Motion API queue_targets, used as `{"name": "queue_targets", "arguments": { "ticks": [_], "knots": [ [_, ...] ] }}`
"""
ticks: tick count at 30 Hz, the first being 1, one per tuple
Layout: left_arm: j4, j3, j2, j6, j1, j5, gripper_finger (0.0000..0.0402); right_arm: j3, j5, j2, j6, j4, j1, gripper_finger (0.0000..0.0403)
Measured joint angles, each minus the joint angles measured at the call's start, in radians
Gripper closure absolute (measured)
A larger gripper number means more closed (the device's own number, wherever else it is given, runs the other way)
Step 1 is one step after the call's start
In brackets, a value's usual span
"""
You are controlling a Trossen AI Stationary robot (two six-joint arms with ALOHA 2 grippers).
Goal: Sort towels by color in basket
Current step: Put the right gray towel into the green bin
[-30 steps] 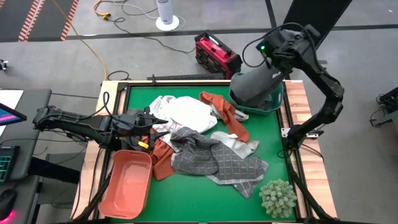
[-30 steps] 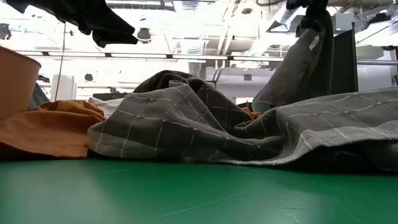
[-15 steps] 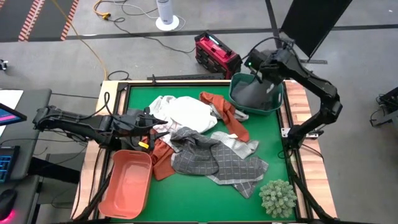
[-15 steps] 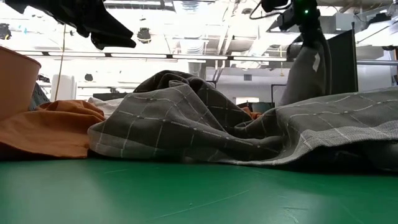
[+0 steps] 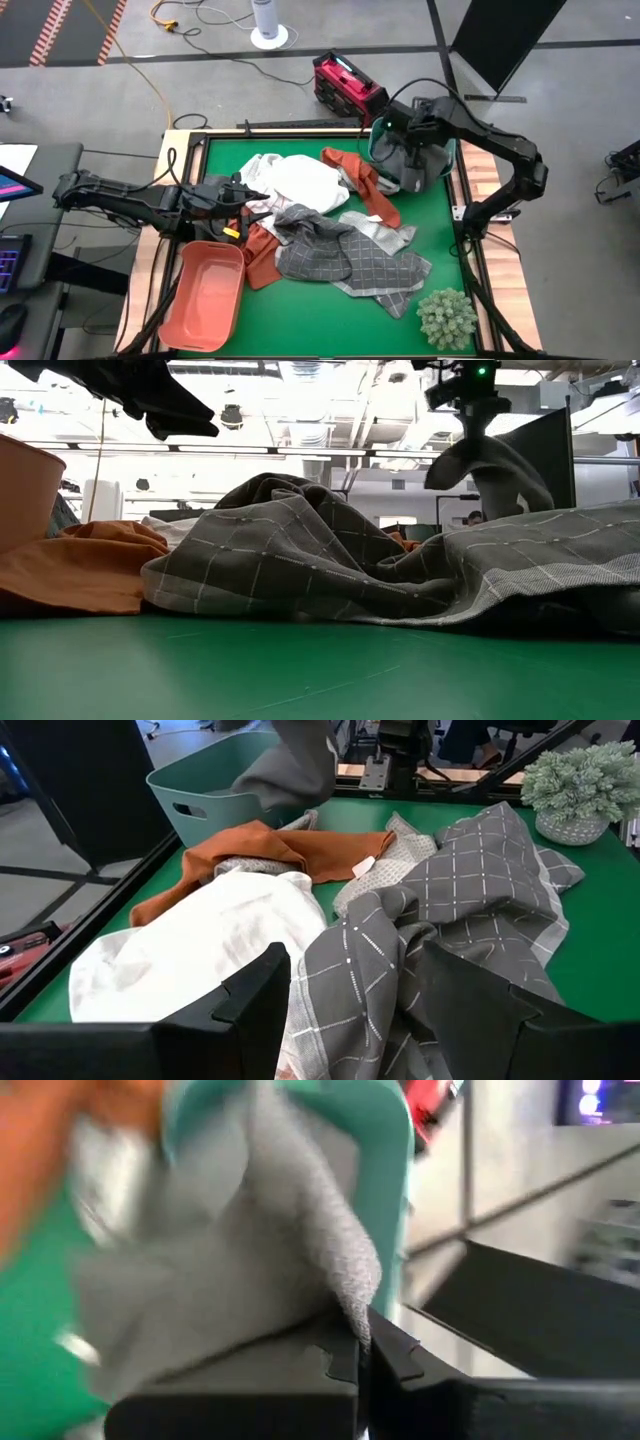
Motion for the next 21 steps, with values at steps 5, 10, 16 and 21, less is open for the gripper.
{"name": "queue_targets", "arguments": {
  "ticks": [5, 10, 16, 21],
  "knots": [
    [0.001, 0.000, 0.000, -0.008, 0.000, 0.001, 0.0191, 0.000, -0.038, -0.022, 0.137, 0.193, -0.049, 0.0379],
    [0.001, 0.000, 0.000, -0.014, 0.000, 0.001, 0.0191, 0.001, -0.037, -0.073, 0.258, 0.444, -0.145, 0.0379],
    [0.001, 0.000, 0.000, -0.013, 0.000, 0.001, 0.0191, 0.001, 0.083, -0.115, 0.265, 0.632, -0.252, 0.0384],
    [0.001, 0.000, 0.000, -0.006, 0.000, 0.001, 0.0191, 0.001, 0.246, -0.126, 0.144, 0.749, -0.316, 0.0384]
  ]
}}
